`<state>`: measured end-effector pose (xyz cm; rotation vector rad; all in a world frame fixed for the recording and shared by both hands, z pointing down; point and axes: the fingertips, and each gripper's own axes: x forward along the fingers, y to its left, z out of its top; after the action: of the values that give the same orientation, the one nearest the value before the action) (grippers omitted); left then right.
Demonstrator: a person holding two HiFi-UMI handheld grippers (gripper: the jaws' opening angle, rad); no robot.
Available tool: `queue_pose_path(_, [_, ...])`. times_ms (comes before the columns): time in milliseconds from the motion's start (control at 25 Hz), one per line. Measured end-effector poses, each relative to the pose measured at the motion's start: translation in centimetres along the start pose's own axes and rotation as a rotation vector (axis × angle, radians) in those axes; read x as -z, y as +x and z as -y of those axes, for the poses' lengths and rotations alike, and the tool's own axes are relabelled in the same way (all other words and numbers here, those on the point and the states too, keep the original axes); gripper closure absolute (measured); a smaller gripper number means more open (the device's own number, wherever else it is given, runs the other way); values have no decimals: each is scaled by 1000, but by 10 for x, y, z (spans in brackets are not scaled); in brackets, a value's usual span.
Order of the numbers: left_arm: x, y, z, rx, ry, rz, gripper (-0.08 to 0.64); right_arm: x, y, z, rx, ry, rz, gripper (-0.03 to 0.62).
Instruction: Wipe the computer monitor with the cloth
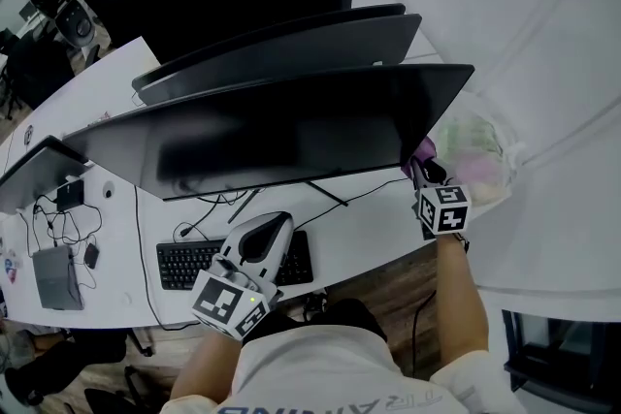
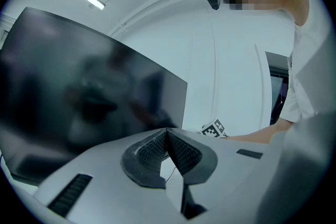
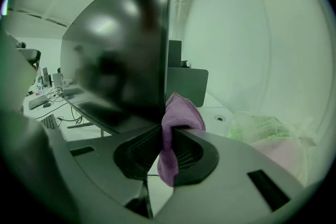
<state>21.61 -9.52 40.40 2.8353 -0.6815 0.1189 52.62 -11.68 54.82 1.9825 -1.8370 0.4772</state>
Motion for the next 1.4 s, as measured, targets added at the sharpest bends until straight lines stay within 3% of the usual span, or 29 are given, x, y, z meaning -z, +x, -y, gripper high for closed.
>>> queue_pose_path(520, [2,-6,-3,-21,6,-12,552,48,20,2,-44,351,-37,525])
queue_pose_path(680, [4,-11,-7,-35,3,-17,552,60,24,2,-44,413,-55,525])
queue_pose_path(1040, [5,-17,-10,-48,4,-19,552,78,35,-12,-81,424,-130,525])
queue_pose_path(1400, [4,-26,-16,-80,1,-8,552,82,44,-43,-124,293,-180,525])
